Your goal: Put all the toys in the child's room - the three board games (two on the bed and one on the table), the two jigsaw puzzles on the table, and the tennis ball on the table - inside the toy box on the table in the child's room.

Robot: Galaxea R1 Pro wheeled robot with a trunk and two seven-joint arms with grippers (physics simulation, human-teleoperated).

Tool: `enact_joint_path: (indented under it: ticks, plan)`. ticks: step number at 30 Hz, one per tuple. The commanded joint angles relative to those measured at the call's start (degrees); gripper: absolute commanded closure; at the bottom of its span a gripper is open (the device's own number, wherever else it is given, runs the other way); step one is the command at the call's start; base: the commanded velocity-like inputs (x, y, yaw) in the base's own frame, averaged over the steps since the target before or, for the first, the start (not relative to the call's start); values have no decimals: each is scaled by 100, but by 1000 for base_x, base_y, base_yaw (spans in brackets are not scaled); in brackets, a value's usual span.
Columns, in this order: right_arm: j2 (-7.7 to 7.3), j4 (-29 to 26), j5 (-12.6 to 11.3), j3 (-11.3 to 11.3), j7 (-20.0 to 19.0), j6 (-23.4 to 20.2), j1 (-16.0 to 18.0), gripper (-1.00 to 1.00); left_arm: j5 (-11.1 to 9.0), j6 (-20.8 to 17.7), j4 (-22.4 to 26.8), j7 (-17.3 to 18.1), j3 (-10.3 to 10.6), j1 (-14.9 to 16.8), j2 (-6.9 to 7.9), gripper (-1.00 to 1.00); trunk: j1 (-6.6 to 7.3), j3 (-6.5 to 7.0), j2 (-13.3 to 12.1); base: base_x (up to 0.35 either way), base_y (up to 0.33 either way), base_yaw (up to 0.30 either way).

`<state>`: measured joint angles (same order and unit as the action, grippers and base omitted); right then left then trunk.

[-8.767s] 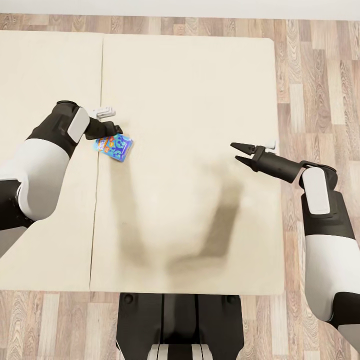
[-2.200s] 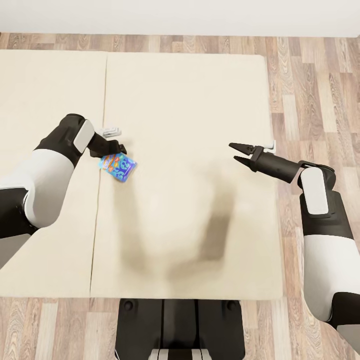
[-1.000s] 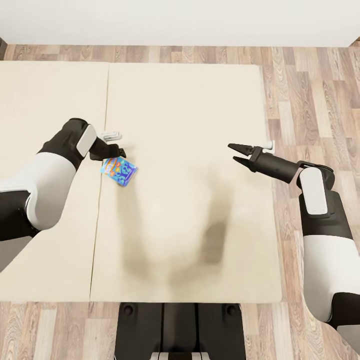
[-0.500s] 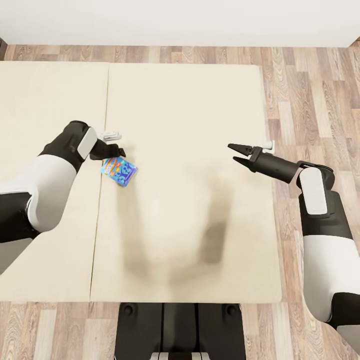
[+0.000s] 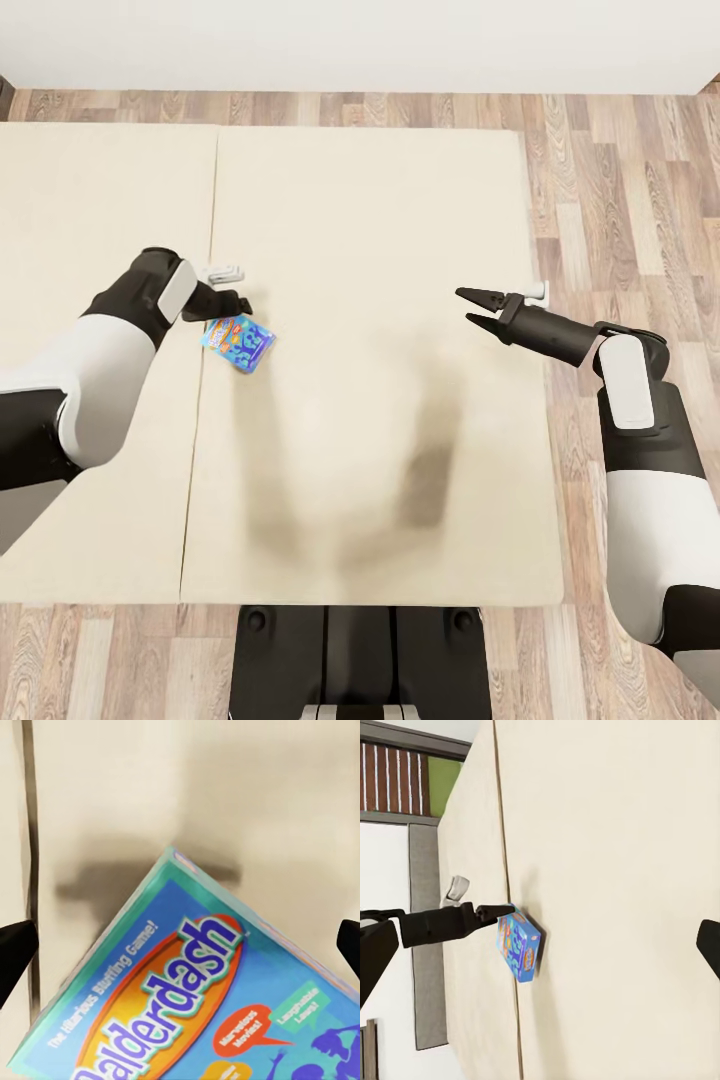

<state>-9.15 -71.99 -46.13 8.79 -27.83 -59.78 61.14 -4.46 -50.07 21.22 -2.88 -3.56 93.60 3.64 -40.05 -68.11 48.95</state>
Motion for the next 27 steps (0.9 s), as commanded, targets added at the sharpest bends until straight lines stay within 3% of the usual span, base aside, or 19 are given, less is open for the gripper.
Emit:
enact_joint_path:
  ticks: [1, 18, 24, 27]
  plan:
    - [1, 1, 51, 9, -55, -22, 3, -100, -45, -24, 5, -32, -22, -6, -2, -100, -1, -3, 4, 0, 0, 0]
    - [1, -6, 49, 9, -56, -22, 3, -100, -45, 180, 5, -30, -26, -288, -12, -100, -1, -3, 4, 0, 0, 0]
    - [1, -8, 28, 16, -54, -22, 3, -100, -53, 89, 5, -29, -38, -298, -63, -100, -1, -3, 4, 0, 0, 0]
    - [1, -8, 19, 17, -52, -22, 3, -100, -49, -130, 5, -22, -39, -297, -97, -100, -1, -3, 4, 0, 0, 0]
